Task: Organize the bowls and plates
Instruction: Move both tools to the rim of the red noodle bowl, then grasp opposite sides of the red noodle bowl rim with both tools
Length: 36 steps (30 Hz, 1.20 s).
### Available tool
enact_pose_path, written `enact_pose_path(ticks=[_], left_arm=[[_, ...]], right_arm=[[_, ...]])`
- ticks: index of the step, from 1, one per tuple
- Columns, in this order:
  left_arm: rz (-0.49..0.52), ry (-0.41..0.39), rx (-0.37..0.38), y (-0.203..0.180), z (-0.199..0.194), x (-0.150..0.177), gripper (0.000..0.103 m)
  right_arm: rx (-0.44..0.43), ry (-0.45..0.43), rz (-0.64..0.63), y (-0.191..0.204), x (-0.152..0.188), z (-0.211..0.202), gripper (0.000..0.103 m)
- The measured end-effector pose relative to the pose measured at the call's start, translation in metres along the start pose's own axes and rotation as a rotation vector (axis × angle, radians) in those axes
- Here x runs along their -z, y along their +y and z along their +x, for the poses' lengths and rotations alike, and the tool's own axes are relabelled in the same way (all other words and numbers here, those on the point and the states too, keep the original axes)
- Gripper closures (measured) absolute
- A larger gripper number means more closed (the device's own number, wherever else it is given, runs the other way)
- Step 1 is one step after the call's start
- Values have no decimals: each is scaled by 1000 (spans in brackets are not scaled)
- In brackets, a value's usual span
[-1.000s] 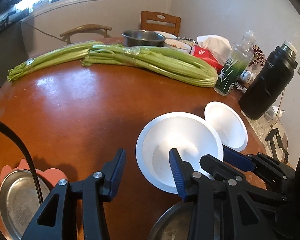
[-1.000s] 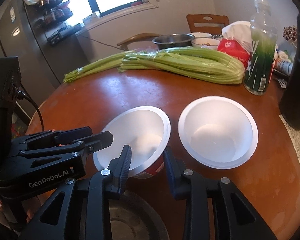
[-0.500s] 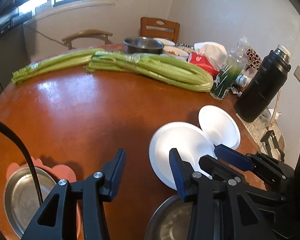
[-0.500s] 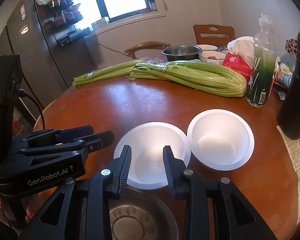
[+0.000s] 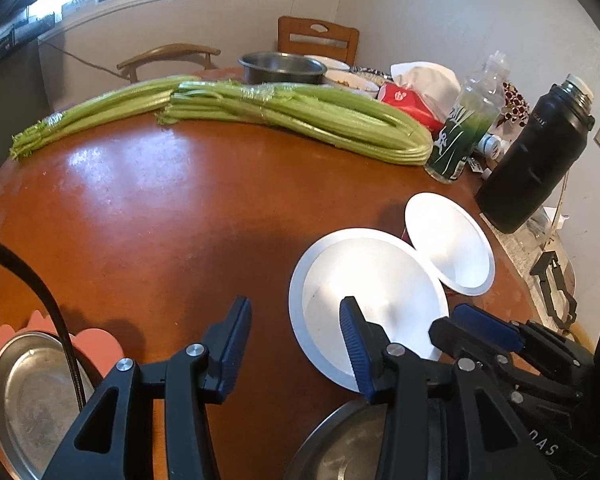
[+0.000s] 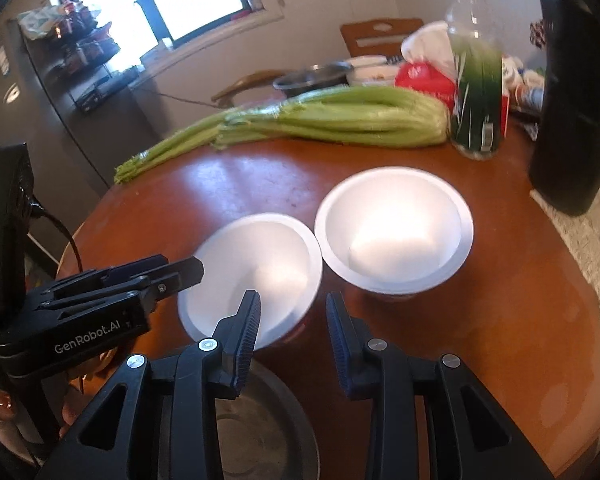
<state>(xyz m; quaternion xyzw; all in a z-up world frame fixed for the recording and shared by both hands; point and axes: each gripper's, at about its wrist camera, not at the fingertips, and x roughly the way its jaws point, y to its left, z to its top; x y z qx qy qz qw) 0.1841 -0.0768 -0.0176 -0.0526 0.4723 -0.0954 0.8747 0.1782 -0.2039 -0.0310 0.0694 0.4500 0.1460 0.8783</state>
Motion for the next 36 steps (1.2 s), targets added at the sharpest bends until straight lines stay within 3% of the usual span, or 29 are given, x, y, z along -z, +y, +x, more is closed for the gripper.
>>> enact_pose_path(ticks=[4, 10, 26, 36], left_arm=[[-17, 36, 67, 2, 9, 0, 57], [-37, 33, 104, 6, 10, 0, 63], [-23, -66, 71, 7, -37, 1, 63], [-1, -95, 58, -4, -69, 20, 63]], right_arm=[[-12, 18, -7, 2, -1, 11, 68], [-36, 19, -34, 9, -1, 16, 69], [-68, -61, -120, 36, -7, -15, 69], [-84, -90, -152, 49, 10, -49, 69]])
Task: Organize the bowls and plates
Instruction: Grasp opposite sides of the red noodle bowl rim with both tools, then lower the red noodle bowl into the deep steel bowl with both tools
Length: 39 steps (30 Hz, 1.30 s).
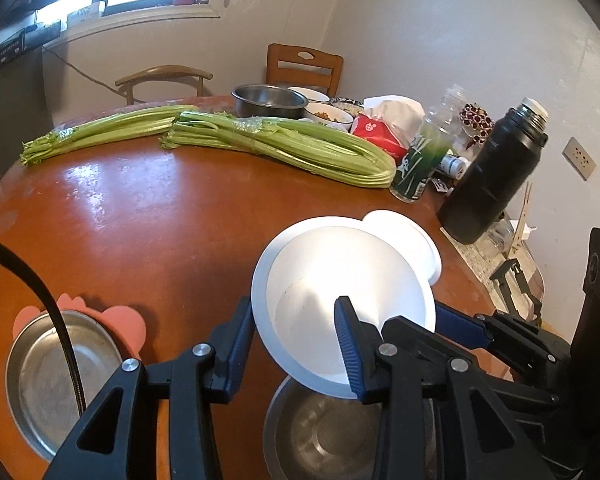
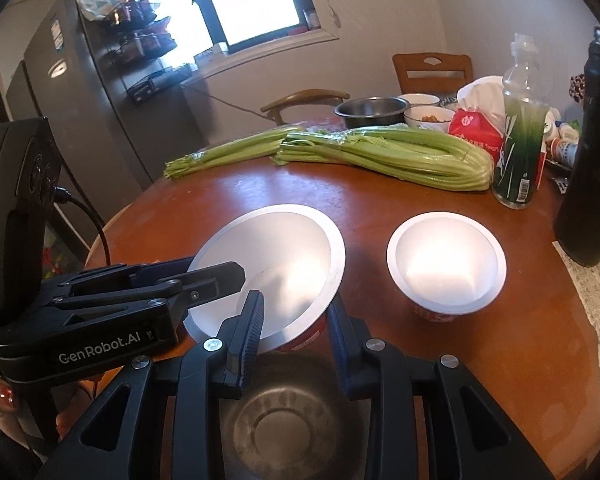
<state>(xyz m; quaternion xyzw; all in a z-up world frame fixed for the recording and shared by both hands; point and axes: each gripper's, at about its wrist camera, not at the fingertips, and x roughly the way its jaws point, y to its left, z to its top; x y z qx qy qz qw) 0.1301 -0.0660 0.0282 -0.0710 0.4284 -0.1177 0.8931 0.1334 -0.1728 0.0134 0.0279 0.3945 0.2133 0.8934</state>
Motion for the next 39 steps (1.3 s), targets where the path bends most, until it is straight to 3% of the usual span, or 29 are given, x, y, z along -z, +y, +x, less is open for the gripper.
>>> enact_pose_path(ticks=[19, 39], left_arm=[[42, 31, -11, -24, -16, 47, 63], [49, 119, -27, -24, 0, 75, 63]], right_arm=[[0, 25, -22, 4, 44, -30, 68], [-11, 118, -20, -2, 72, -20, 67]])
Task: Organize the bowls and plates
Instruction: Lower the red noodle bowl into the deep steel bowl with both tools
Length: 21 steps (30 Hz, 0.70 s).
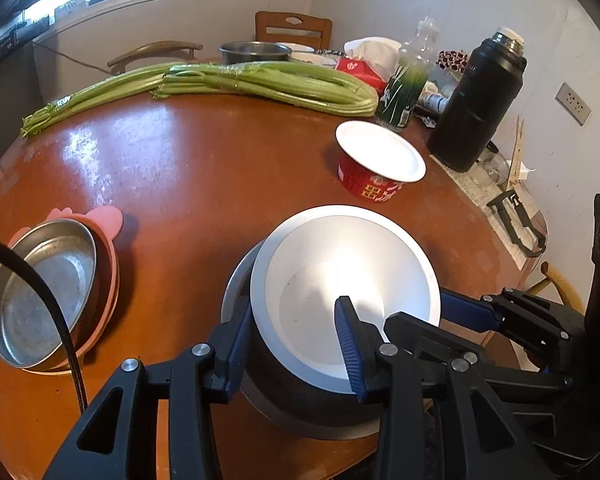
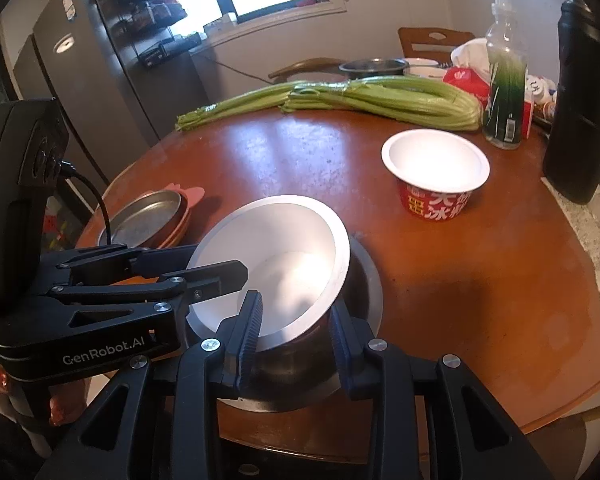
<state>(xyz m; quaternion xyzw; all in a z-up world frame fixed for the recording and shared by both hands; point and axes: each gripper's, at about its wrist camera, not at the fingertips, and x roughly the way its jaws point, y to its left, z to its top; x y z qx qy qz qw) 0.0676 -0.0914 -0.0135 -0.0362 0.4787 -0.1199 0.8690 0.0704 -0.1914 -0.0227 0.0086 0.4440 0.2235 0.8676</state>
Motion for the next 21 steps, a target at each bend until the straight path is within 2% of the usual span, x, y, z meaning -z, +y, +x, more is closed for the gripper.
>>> enact_pose_path(ticks=[21], left_arm=[[-8, 22, 6, 5, 10, 1, 63]], right_arm=[[3, 42, 11, -4, 1, 14, 67]])
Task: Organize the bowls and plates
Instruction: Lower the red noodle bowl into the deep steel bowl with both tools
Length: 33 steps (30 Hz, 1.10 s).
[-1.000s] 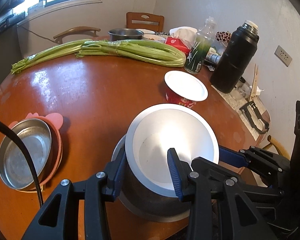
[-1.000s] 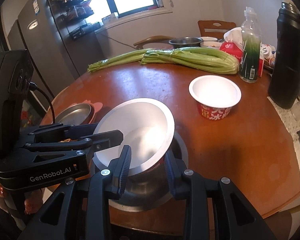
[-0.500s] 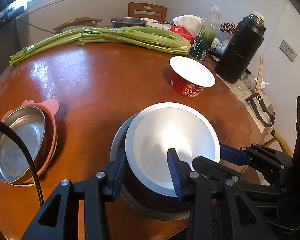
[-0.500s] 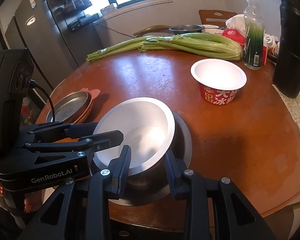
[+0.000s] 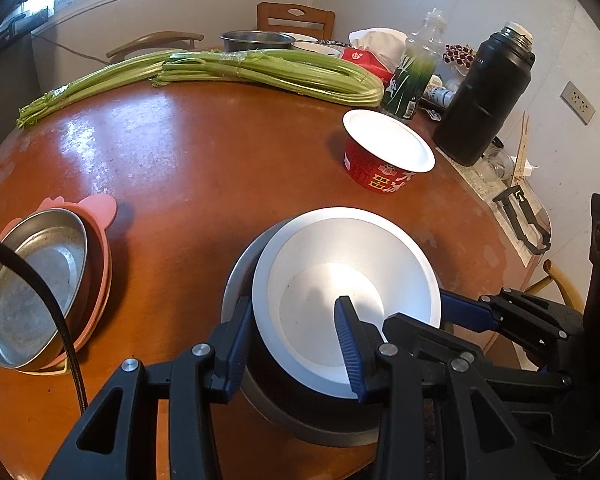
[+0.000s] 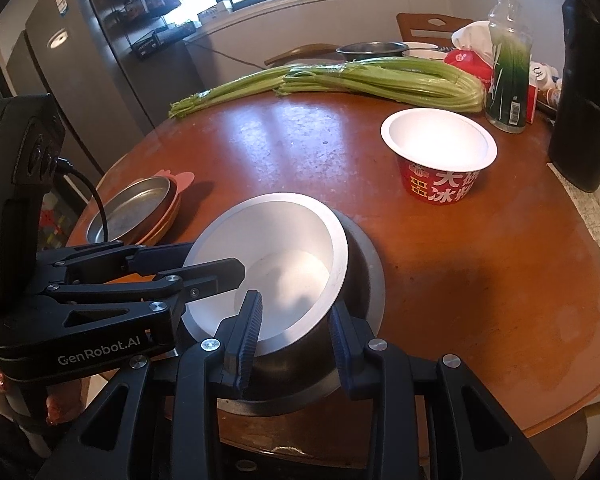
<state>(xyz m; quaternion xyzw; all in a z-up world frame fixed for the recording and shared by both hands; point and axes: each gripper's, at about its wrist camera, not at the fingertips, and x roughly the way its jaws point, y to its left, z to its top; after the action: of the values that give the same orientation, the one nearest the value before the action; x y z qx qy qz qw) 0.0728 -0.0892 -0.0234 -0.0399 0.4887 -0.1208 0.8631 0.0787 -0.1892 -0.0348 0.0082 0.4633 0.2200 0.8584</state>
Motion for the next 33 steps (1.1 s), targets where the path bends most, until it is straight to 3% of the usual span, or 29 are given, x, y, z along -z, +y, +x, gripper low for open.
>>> enact_pose_path(ticks=[33], left_arm=[[-8, -18, 15, 2, -6, -2, 62]], right_arm=[[14, -7, 14, -3, 2, -5, 67]])
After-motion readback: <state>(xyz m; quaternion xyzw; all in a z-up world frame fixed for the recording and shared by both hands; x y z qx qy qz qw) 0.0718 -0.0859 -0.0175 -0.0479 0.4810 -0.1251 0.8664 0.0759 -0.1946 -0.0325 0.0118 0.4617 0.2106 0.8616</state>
